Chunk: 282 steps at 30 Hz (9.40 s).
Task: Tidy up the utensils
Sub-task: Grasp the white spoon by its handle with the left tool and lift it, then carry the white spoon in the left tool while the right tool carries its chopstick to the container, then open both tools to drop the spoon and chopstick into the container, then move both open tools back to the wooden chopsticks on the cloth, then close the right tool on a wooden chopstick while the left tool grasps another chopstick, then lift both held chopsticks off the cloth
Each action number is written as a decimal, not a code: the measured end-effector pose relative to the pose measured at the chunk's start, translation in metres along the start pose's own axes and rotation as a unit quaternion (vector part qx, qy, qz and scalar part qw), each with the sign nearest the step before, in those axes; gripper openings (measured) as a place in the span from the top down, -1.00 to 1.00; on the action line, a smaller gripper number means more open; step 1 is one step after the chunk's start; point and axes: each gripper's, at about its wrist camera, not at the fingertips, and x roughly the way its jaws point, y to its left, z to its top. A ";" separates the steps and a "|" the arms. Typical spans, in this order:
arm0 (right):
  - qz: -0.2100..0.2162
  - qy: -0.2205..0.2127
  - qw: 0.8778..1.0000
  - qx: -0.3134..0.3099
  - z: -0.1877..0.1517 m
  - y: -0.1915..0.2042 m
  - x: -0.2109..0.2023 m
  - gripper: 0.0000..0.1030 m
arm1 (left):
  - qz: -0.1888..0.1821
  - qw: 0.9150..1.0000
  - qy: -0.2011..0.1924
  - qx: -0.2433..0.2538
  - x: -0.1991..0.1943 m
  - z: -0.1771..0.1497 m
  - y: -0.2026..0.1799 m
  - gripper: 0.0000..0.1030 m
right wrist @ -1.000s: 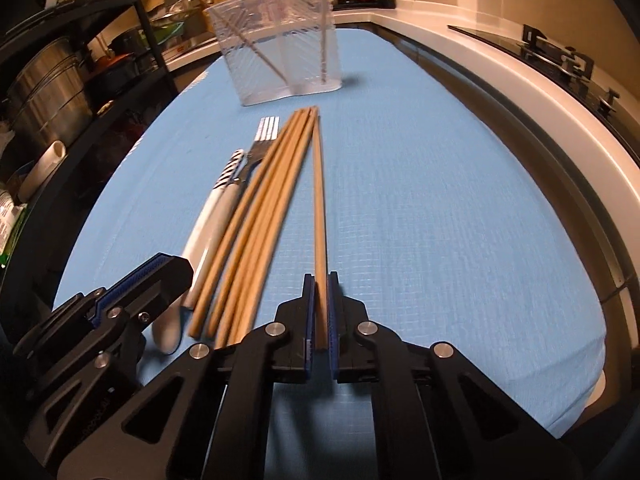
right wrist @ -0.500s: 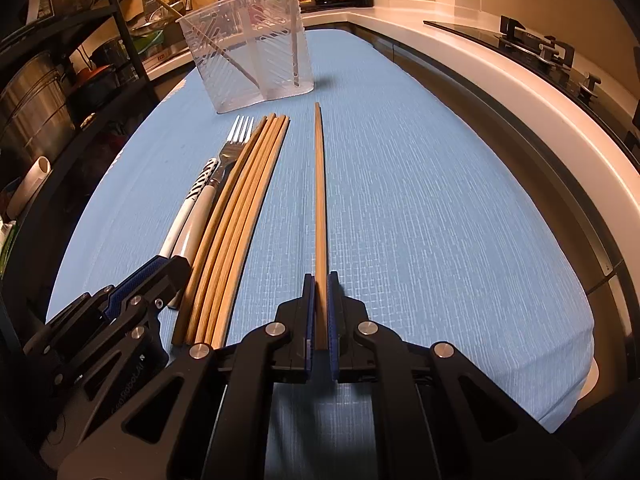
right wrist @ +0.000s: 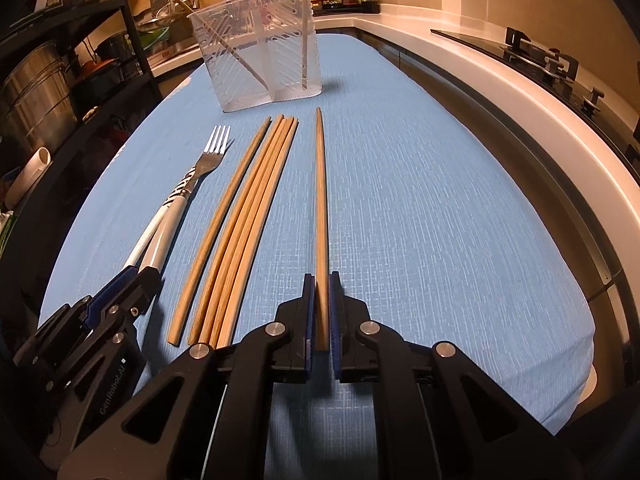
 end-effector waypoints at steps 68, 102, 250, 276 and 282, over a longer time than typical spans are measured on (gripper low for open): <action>-0.037 -0.031 0.999 -0.015 -0.006 0.009 -0.003 0.89 | 0.019 0.999 -0.031 0.020 -0.001 -0.007 -0.001 0.66; -0.009 -0.117 0.991 -0.057 0.048 0.000 -0.115 0.89 | -0.013 0.989 -0.142 0.049 -0.099 0.064 -0.001 0.67; 0.006 -0.032 0.999 -0.007 -0.029 0.021 -0.021 0.88 | -0.071 0.997 -0.036 -0.015 -0.035 -0.005 0.011 0.71; -0.019 -0.042 0.999 -0.006 -0.032 0.015 -0.020 0.87 | 0.010 0.999 -0.030 0.029 -0.026 -0.027 -0.001 0.87; -0.021 -0.046 0.999 -0.005 -0.033 0.014 -0.020 0.87 | 0.023 0.998 -0.052 0.039 -0.027 -0.031 -0.003 0.87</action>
